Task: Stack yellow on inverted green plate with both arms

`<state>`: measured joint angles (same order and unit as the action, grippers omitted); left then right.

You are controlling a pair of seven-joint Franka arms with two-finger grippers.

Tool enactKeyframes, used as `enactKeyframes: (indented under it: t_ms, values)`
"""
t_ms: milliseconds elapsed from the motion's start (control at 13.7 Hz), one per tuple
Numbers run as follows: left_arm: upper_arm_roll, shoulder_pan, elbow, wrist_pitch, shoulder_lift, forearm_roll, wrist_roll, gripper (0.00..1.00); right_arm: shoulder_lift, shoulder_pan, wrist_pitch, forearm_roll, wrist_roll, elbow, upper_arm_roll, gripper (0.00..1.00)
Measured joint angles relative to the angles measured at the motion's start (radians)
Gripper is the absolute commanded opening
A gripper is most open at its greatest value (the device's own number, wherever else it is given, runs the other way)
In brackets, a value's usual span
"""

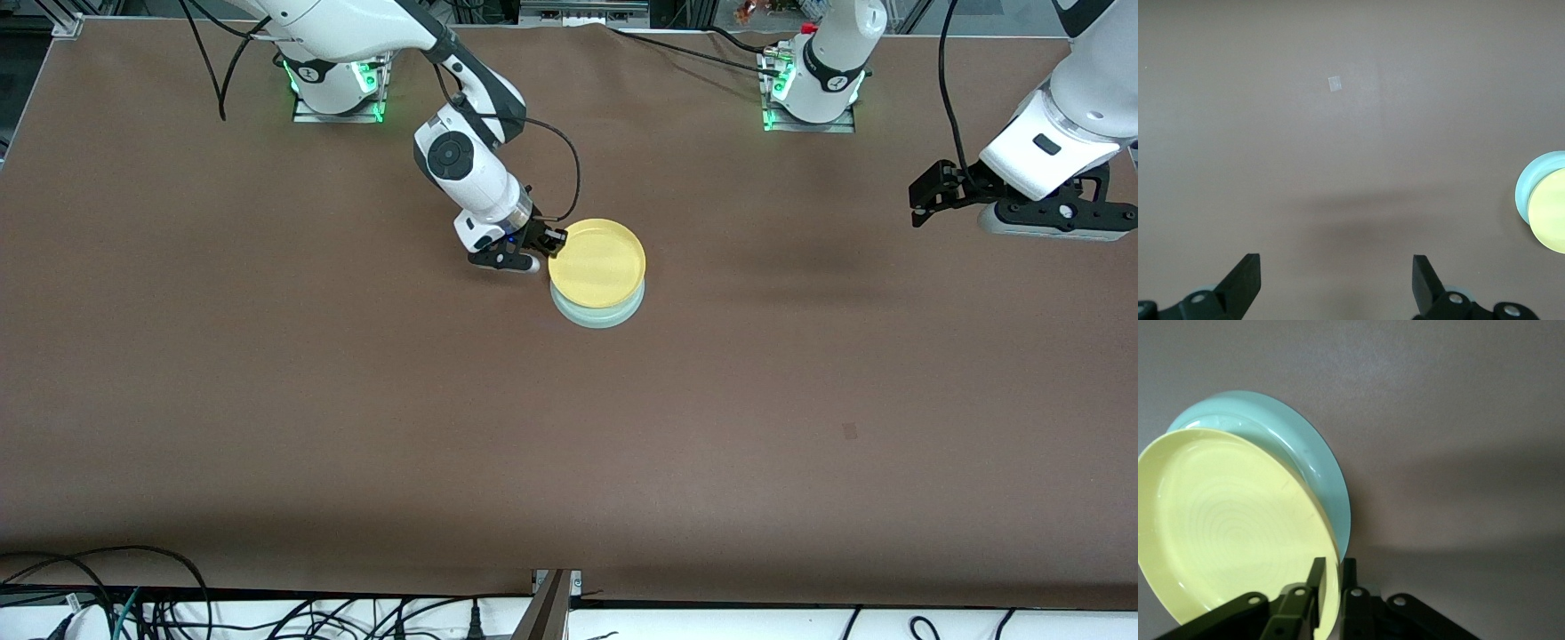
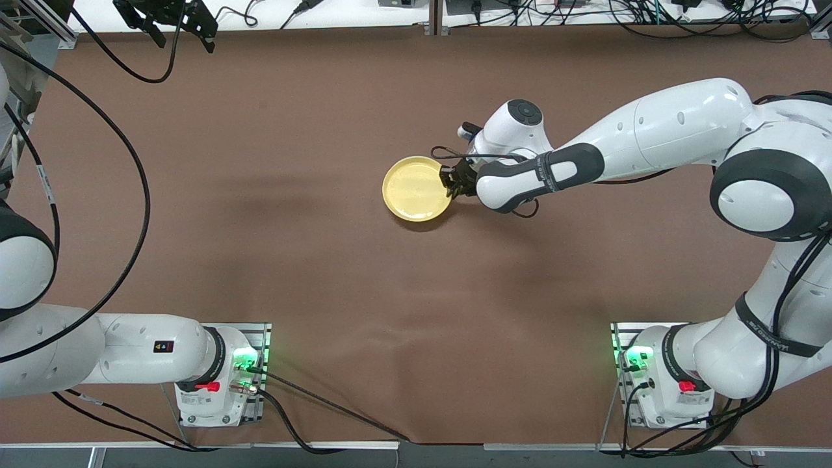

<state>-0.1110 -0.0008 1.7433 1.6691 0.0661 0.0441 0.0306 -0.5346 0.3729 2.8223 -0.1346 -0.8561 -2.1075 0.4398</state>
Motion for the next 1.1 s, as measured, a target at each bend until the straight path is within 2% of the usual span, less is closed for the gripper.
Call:
enactKeyframes:
  t_ms: [146,219,365,584,730,876,1096]
  values:
    - [0.000,0.000,0.000,0.000,0.000,0.000,0.000,1.00,0.008,0.000,-0.021,0.001,0.000,0.021,-0.022,1.00]
    - [0.000,0.000,0.001,0.000,0.000,0.000,0.000,1.00,0.022,0.000,-0.079,0.004,0.001,0.046,-0.041,1.00]
    - [0.000,0.000,0.001,0.000,0.000,0.000,0.000,1.00,0.077,0.001,-0.296,0.019,0.004,0.138,-0.099,1.00]
    - [0.001,0.000,0.001,0.000,0.000,0.000,0.000,1.00,0.172,-0.001,-0.692,0.054,0.059,0.348,-0.239,1.00]
    - [0.001,0.000,0.002,0.000,0.000,0.000,0.000,1.00,0.205,-0.003,-0.880,0.054,0.158,0.474,-0.358,1.00]
    - [0.001,0.000,0.002,0.000,0.000,0.000,0.000,1.00,0.219,-0.006,-0.976,0.050,0.256,0.564,-0.453,1.00]
    - [0.002,0.000,0.003,0.000,0.000,0.000,0.000,1.00,0.285,-0.007,-1.084,0.047,0.374,0.609,-0.535,1.00]
